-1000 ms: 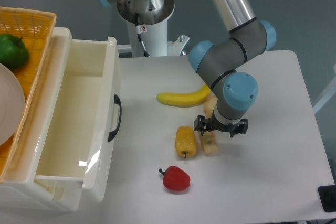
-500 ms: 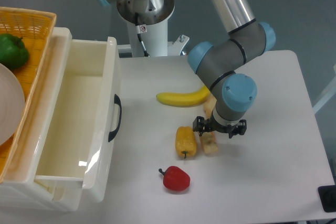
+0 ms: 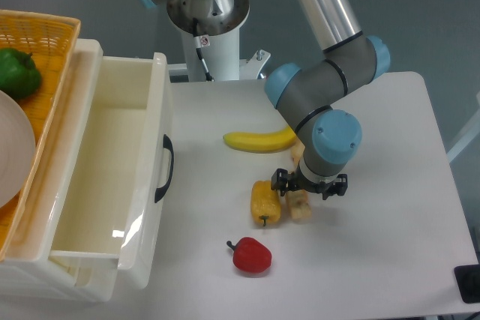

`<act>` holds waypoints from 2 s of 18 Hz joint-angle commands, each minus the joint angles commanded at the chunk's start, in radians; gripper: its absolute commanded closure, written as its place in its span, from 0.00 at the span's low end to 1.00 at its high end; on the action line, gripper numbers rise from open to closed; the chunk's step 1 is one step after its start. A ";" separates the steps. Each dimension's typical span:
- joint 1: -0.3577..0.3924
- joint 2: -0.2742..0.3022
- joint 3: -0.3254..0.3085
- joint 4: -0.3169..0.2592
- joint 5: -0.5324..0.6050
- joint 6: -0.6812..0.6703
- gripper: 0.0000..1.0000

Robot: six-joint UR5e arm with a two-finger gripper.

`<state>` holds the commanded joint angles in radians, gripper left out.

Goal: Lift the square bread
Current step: 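Lower the open gripper down around the square bread slice, then close the gripper on the square bread slice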

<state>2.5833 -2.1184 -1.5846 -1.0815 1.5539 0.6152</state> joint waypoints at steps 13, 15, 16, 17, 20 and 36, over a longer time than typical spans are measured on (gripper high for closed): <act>-0.014 -0.018 -0.002 0.011 0.000 -0.012 0.00; -0.014 -0.020 -0.003 0.011 0.002 -0.014 0.00; -0.014 -0.020 -0.003 0.012 0.002 -0.014 0.02; -0.014 -0.020 -0.005 0.011 0.002 -0.014 0.02; -0.014 -0.018 -0.011 0.009 0.005 -0.014 0.02; -0.003 -0.015 -0.006 0.009 0.000 -0.015 0.55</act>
<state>2.5802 -2.1338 -1.5908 -1.0723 1.5539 0.5998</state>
